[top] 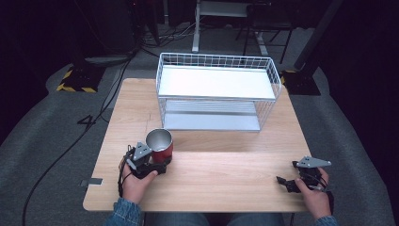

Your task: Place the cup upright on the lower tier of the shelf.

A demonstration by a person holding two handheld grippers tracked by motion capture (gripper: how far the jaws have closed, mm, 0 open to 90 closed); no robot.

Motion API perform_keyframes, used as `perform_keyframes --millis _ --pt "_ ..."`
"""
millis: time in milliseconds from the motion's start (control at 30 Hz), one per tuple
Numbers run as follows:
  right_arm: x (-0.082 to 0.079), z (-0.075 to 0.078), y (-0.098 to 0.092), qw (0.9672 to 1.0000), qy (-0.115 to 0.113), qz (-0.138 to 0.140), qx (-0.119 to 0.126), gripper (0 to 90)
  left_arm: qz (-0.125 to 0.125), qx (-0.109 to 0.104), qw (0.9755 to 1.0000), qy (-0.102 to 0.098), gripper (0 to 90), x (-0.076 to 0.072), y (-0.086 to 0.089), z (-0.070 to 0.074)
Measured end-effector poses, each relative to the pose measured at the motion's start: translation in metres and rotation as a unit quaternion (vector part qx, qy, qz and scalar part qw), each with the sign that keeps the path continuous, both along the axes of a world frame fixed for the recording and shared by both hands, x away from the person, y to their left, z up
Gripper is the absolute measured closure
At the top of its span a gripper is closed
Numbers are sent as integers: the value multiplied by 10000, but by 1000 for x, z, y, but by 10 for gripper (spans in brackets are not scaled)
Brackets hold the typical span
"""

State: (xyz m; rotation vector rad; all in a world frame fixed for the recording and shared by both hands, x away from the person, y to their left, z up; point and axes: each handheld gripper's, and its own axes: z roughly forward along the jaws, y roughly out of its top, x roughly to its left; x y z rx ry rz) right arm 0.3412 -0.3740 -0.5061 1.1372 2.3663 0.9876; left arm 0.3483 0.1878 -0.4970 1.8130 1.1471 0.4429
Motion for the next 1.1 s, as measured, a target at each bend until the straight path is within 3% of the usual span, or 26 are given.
perform_keyframes --millis 133,467,800,1100 --pt "0 0 0 10000 1 -1 0 3 -19 27 10000 -62 123 4 -3 -2" --pt "0 0 0 10000 1 -2 -1 3 231 115 9996 -106 140 7 -11 -2" --pt "0 0 0 10000 0 -2 -1 3 192 294 9990 -268 158 6 -12 -2" --pt "0 0 0 10000 1 -3 -1 3 127 185 9994 -268 163 6 -10 -2"
